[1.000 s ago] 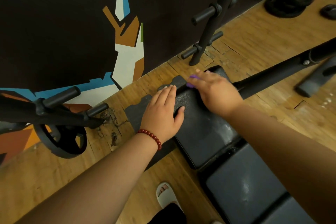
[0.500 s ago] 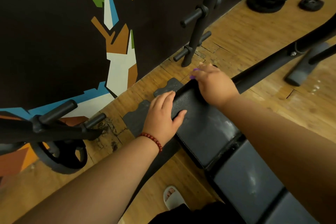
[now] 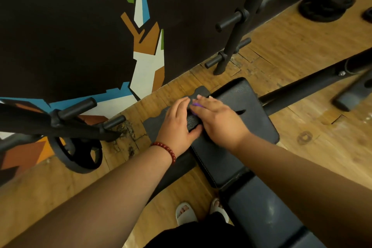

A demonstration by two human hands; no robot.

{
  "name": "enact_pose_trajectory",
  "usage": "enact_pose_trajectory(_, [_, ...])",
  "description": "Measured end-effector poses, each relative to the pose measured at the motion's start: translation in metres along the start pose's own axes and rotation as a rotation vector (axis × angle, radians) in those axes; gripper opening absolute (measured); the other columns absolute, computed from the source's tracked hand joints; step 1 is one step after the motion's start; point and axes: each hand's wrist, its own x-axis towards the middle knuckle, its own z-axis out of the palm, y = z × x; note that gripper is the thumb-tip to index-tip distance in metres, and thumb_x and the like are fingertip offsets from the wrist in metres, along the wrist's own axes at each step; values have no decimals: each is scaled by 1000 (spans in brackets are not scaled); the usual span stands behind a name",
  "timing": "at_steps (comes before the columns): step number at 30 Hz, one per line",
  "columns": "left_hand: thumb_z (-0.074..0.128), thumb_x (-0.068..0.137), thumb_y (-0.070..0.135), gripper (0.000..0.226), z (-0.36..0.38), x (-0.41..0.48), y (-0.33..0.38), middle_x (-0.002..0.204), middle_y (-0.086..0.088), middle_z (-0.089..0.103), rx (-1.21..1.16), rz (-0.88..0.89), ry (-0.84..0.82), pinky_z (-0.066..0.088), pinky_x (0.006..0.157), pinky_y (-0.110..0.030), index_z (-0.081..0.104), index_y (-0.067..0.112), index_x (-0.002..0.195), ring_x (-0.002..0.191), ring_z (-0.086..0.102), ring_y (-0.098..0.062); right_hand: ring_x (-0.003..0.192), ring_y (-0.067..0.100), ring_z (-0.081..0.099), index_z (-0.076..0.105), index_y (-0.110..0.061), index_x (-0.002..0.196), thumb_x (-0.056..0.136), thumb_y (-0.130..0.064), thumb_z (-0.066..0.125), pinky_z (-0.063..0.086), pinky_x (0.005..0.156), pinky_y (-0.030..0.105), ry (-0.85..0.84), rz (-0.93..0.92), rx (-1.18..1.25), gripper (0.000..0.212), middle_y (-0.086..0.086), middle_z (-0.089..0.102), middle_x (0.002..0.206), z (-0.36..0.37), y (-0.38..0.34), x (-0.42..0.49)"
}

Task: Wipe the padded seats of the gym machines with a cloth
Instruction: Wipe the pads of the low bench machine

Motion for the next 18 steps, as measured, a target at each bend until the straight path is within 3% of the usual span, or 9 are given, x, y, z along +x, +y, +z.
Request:
enact_pose_trajectory(2, [68,86,37,78,0,-2,2,152,-3,28,-11,-44,-8,30,109,-25,29,10,148,139,29,-17,118,35,59,67,-3,118,90,-17,41,37,105,49,-16,-87,-8,41,18,65,123,-5,9,-1])
enact_pose_trajectory(7, [61,89,44,69,-2,-12,-3,147,-1,34,-83,-143,-58,41,106,-32,33,17,147,135,35,-16,113,42,61,70,-1,110,89,-16,36,32,103,51,120,143,-93,42,24,67,114,-11,33,10])
enact_pose_trajectory(13, [60,89,47,69,-16,-7,-14,150,1,36,-50,-99,-192,41,108,-35,33,24,148,135,39,-15,121,35,57,66,-3,120,92,-13,44,41,104,50,49,-91,15,37,17,64,124,3,10,-3])
enact_pose_trajectory(18, [59,91,46,72,-28,-5,-17,157,2,28,-34,-92,-293,33,113,-34,25,27,152,142,29,-14,114,39,61,69,-2,109,88,-12,38,36,104,48,129,119,-113,39,22,67,113,3,10,13])
